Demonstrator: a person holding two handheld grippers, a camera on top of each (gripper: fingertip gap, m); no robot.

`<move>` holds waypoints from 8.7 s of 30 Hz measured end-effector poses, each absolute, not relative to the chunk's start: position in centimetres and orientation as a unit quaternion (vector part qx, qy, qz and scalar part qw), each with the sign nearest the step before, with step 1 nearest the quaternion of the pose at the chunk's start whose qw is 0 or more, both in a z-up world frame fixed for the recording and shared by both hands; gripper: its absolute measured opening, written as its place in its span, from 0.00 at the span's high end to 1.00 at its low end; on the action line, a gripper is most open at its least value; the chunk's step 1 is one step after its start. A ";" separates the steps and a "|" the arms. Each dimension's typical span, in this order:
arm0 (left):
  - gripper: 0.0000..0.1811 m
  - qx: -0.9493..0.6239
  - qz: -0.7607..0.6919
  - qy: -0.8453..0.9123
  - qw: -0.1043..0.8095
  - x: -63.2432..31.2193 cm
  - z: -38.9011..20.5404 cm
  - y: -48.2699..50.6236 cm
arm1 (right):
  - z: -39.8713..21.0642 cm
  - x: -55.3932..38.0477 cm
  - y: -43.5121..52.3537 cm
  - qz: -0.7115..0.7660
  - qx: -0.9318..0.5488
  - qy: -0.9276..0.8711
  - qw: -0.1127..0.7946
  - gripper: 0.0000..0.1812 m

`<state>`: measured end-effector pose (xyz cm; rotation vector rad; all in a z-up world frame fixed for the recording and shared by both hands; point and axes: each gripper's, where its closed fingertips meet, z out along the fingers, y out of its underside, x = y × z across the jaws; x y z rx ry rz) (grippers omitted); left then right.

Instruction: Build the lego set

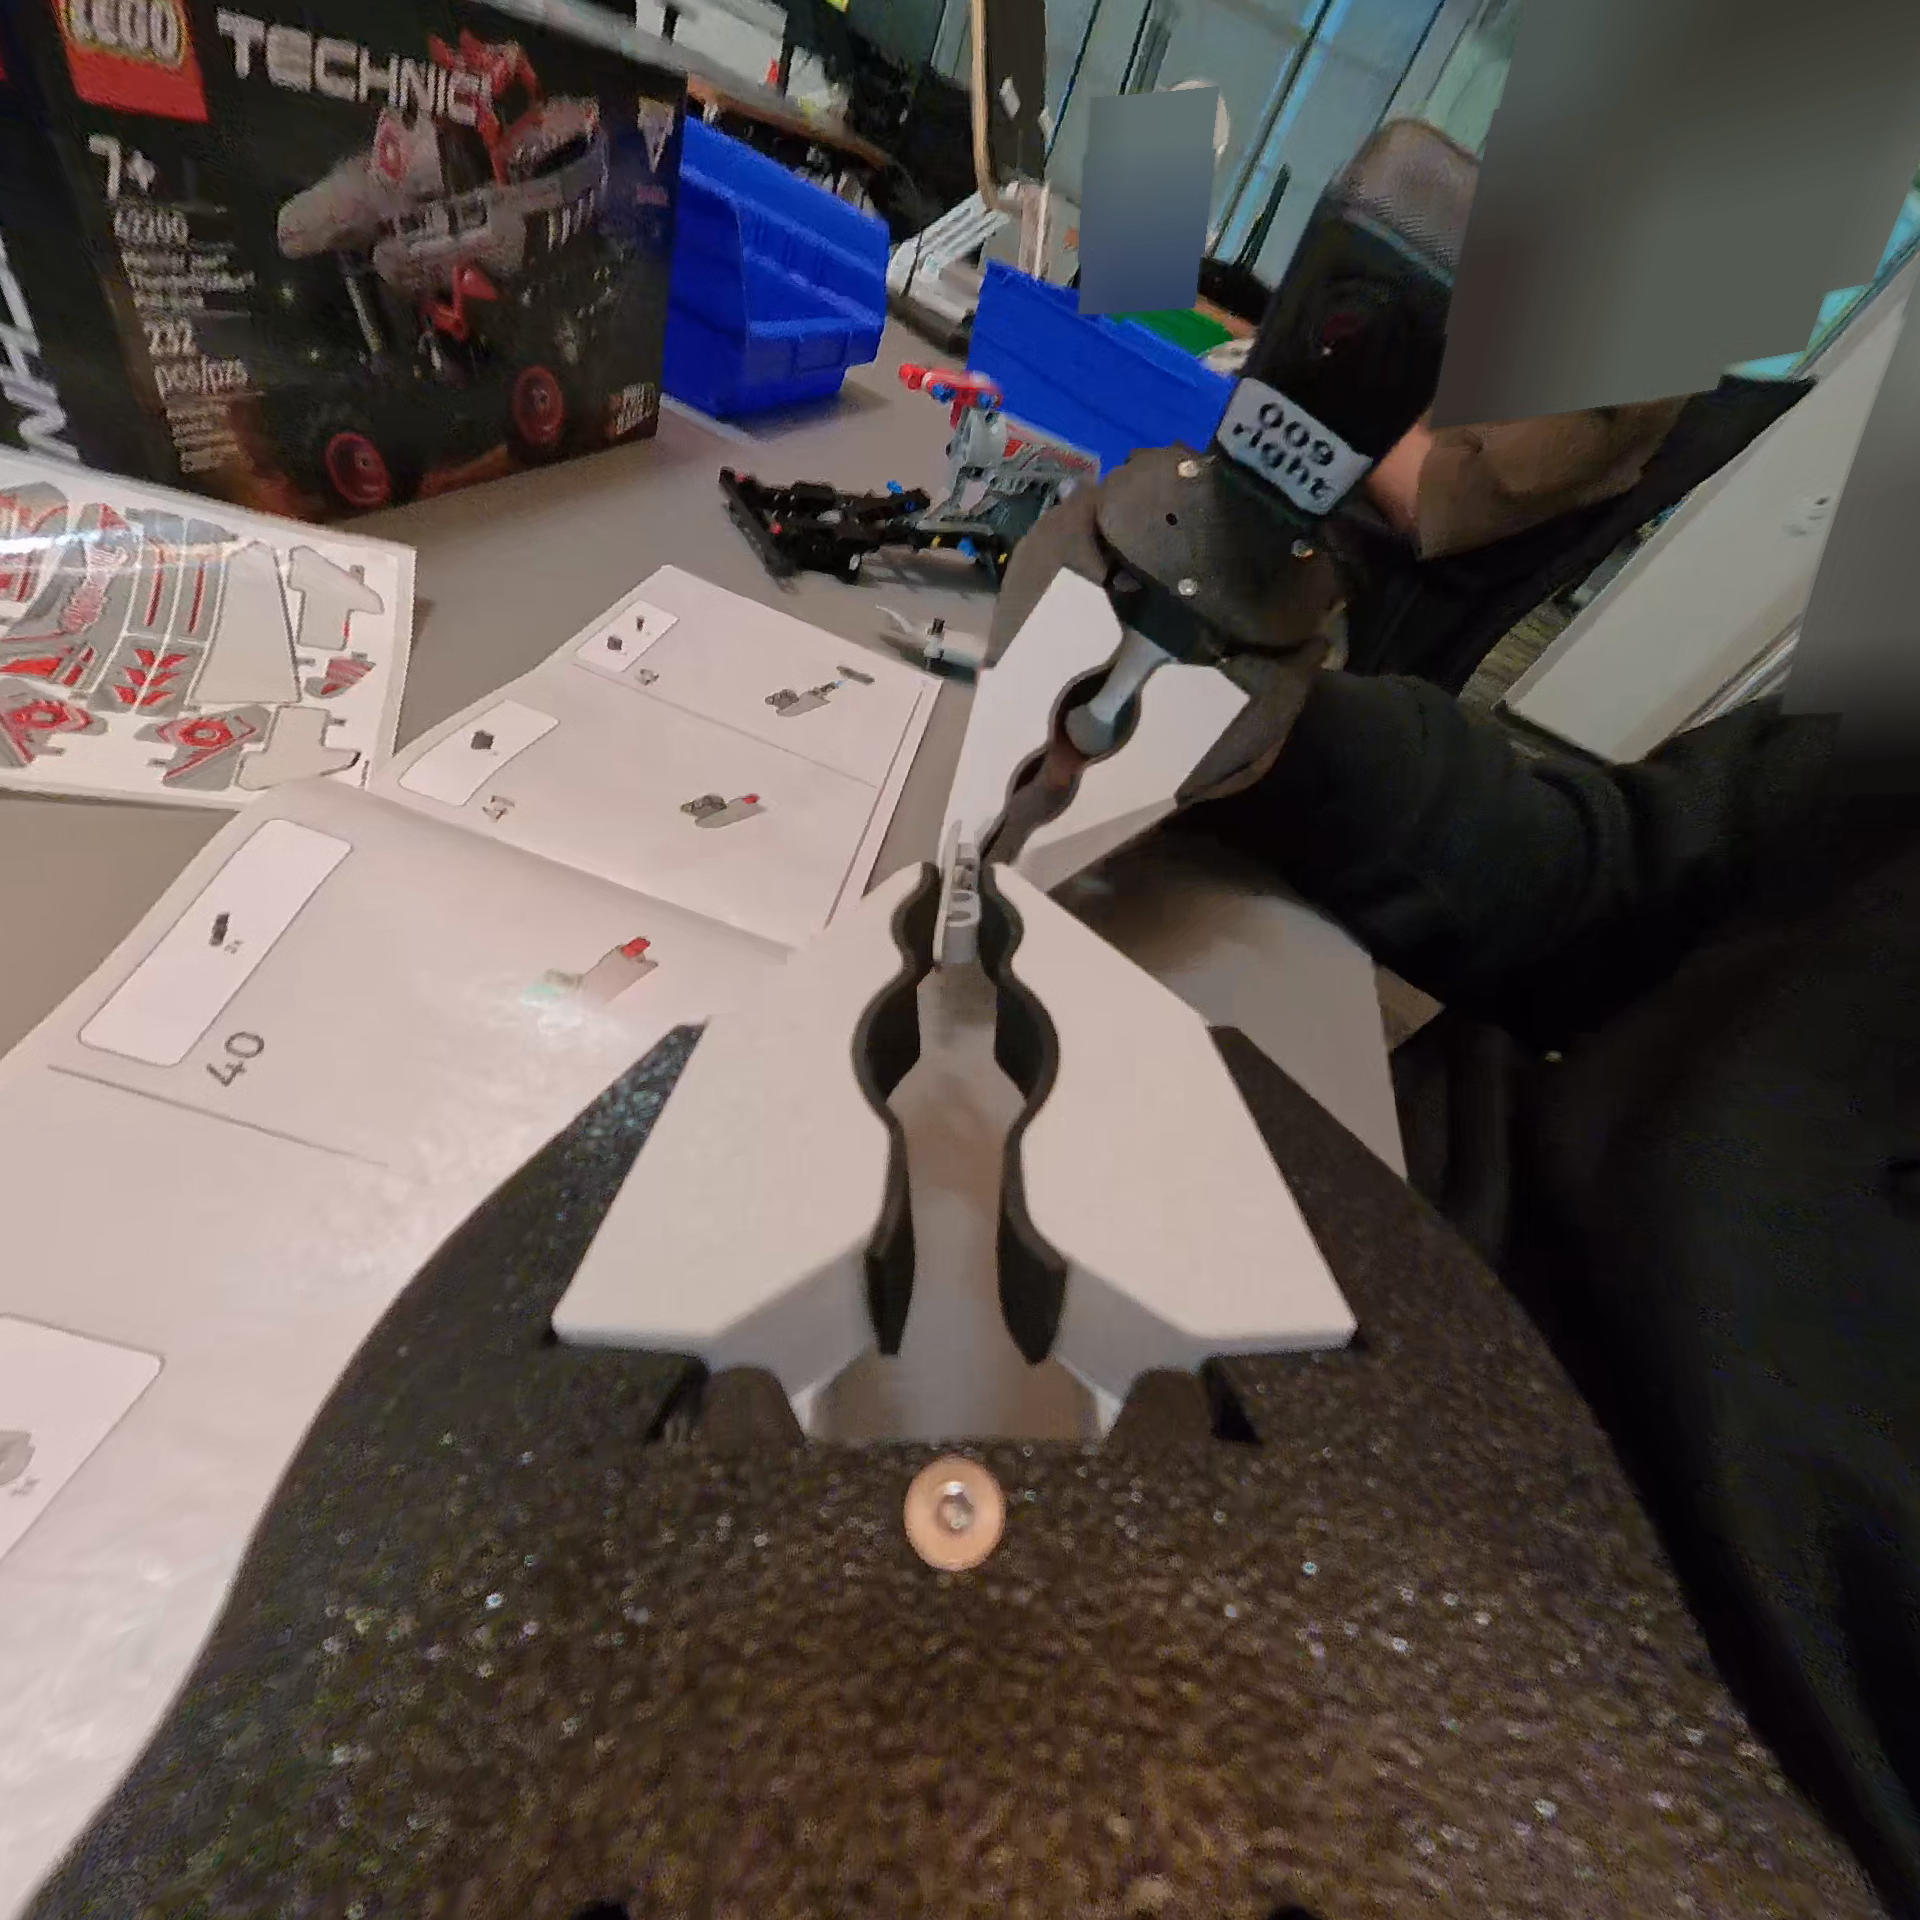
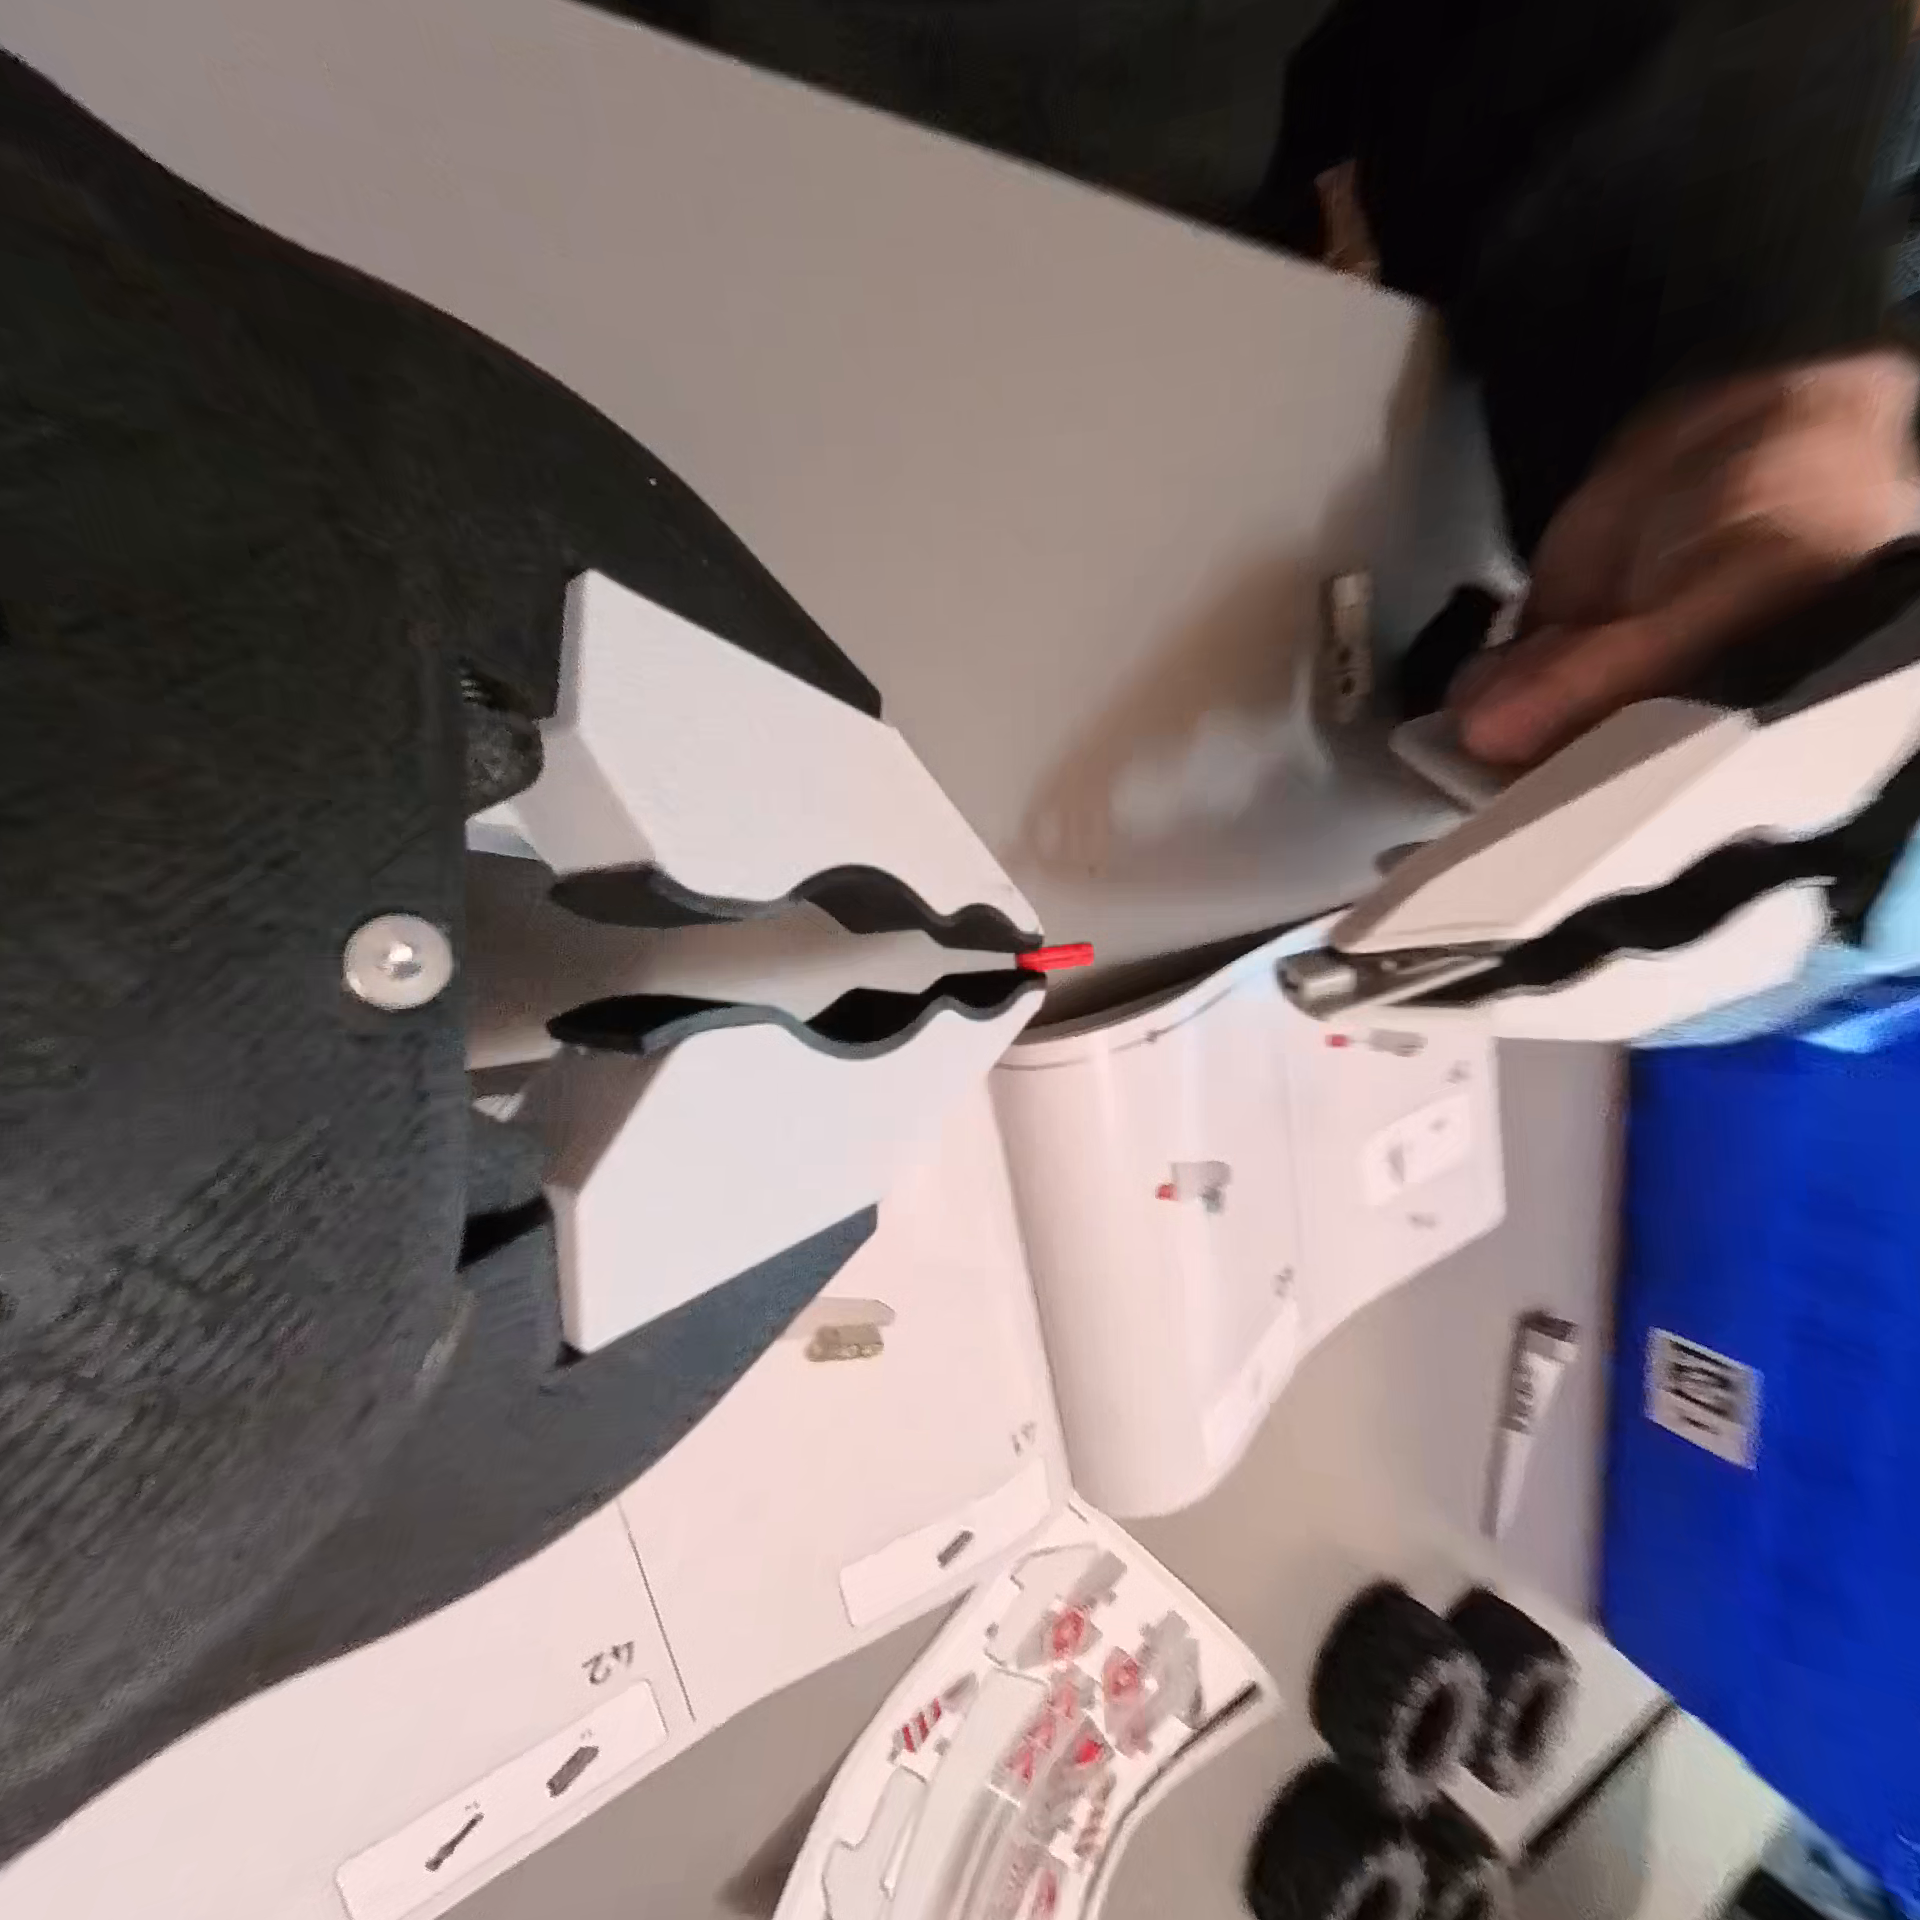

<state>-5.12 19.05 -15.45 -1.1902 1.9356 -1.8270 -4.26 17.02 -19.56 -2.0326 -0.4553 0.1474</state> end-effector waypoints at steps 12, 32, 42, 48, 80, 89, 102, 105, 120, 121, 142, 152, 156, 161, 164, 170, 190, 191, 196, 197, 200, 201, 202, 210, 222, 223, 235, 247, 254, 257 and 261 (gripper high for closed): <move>0.97 -0.358 -0.733 0.576 0.051 -5.9 -11.5 17.8 | -12.1 -5.5 16.8 -0.077 -0.781 -0.239 0.571 0.99; 0.97 -0.419 -0.724 0.546 -0.042 -5.7 -12.3 17.4 | -12.8 -5.1 16.9 -0.267 -0.753 -0.334 0.500 0.98; 0.97 -0.443 -0.708 0.550 -0.013 -5.2 -12.6 17.6 | -13.1 -4.9 16.8 -0.363 -0.753 -0.371 0.405 0.98; 0.97 -0.414 -0.671 0.611 0.072 -5.3 -12.5 17.5 | -12.7 -5.0 16.8 -0.291 -0.775 -0.325 0.458 0.98; 0.97 -0.449 -0.593 0.661 0.100 -4.1 -16.6 17.9 | -14.1 0.2 14.8 0.031 -0.743 -0.118 0.658 1.00; 0.97 -0.385 -0.593 0.704 0.066 -5.5 -16.2 14.7 | -5.1 1.1 5.3 0.136 -0.562 -0.082 0.812 1.00; 0.97 -0.365 -0.562 0.742 0.028 -5.7 -17.3 11.0 | -10.5 -1.4 -9.5 0.025 -0.734 -0.020 0.678 1.00; 0.97 -0.357 -0.543 0.760 0.003 -5.9 -17.7 9.6 | -13.2 -1.8 -13.1 -0.039 -0.776 0.027 0.630 1.00; 0.97 -0.229 -0.473 0.826 -0.203 -5.9 -20.9 1.5 | -22.5 0.8 -34.7 -0.308 -0.718 0.359 0.511 0.73; 0.97 -0.241 -0.458 0.826 -0.224 -5.9 -21.5 1.0 | -23.3 0.9 -36.5 -0.324 -0.711 0.380 0.495 0.72; 0.97 -0.409 -0.425 0.756 -0.284 -2.2 -22.2 -1.0 | -29.8 -1.0 -43.2 -0.372 -0.680 0.475 0.417 0.61; 0.68 -0.383 -0.486 0.763 -0.187 -1.4 -20.6 0.7 | -17.3 5.7 -33.6 -0.291 -0.758 0.419 0.406 0.51; 0.51 -0.340 -0.454 0.823 -0.032 0.2 -21.2 3.9 | -14.1 2.7 -28.7 -0.321 -0.745 0.453 0.369 0.51; 0.47 -0.351 -0.343 0.856 0.161 4.4 -22.7 9.6 | -14.0 -4.1 -26.4 -0.424 -0.738 0.482 0.210 0.61; 0.42 -0.371 -0.325 0.850 0.184 4.9 -22.5 11.7 | -13.9 -4.0 -24.5 -0.422 -0.754 0.462 0.198 0.55; 0.37 -0.392 -0.412 0.795 0.210 3.5 -17.5 12.8 | -20.5 -0.7 -25.4 -0.486 -0.743 0.387 0.249 0.63; 0.37 -0.276 -0.456 0.844 0.059 -9.9 -15.3 -2.9 | -17.7 8.9 -25.1 -0.518 -0.664 0.375 0.388 0.68; 0.37 -0.305 -0.467 0.827 0.067 -10.1 -15.7 -2.2 | -17.8 9.1 -24.4 -0.516 -0.668 0.366 0.391 0.68; 0.35 -0.317 -0.479 0.806 0.142 -11.5 -17.1 -0.4 | -18.2 9.4 -20.3 -0.490 -0.695 0.327 0.413 0.68; 0.34 -0.306 -0.475 0.810 0.157 -11.5 -17.3 -0.1 | -18.3 9.6 -20.0 -0.495 -0.699 0.321 0.403 0.68; 0.33 -0.300 -0.440 0.826 0.187 -11.1 -18.5 1.3 | -18.0 9.9 -19.6 -0.513 -0.696 0.309 0.397 0.68; 0.33 -0.301 -0.434 0.827 0.192 -11.1 -18.8 1.7 | -17.4 9.8 -20.1 -0.536 -0.687 0.305 0.384 0.66; 0.33 -0.303 -0.439 0.824 0.190 -11.4 -18.8 1.8 | -16.6 9.6 -20.8 -0.562 -0.671 0.303 0.377 0.67; 0.37 -0.351 -0.510 0.750 0.231 -13.6 -17.0 2.7 | -15.0 5.8 -23.4 -0.592 -0.635 0.324 0.376 0.60; 0.37 -0.383 -0.619 0.655 0.203 -24.3 -14.7 2.3 | -15.6 -2.3 -25.6 -0.581 -0.651 0.279 0.402 0.57; 0.36 -0.361 -0.628 0.667 0.175 -25.4 -15.0 0.6 | -15.2 -2.5 -25.7 -0.586 -0.645 0.280 0.403 0.58; 0.36 -0.316 -0.560 0.754 0.135 -20.8 -16.9 -0.7 | -17.7 2.0 -22.6 -0.534 -0.657 0.341 0.408 0.57; 0.46 -0.353 -0.553 0.752 0.062 -11.1 -18.2 1.9 | -20.7 -0.3 -30.9 -0.592 -0.677 0.337 0.278 0.62; 0.44 -0.269 -0.610 0.738 -0.108 -13.6 -17.0 -3.4 | -22.0 -3.2 -38.4 -0.640 -0.663 0.333 0.198 0.60; 0.44 -0.276 -0.609 0.729 -0.148 -14.1 -16.4 -4.8 | -21.3 -4.5 -41.3 -0.644 -0.657 0.354 0.168 0.60; 0.45 -0.232 -0.558 0.769 -0.210 -16.8 -14.6 -6.3 | -22.5 -6.0 -41.7 -0.633 -0.682 0.330 0.159 0.58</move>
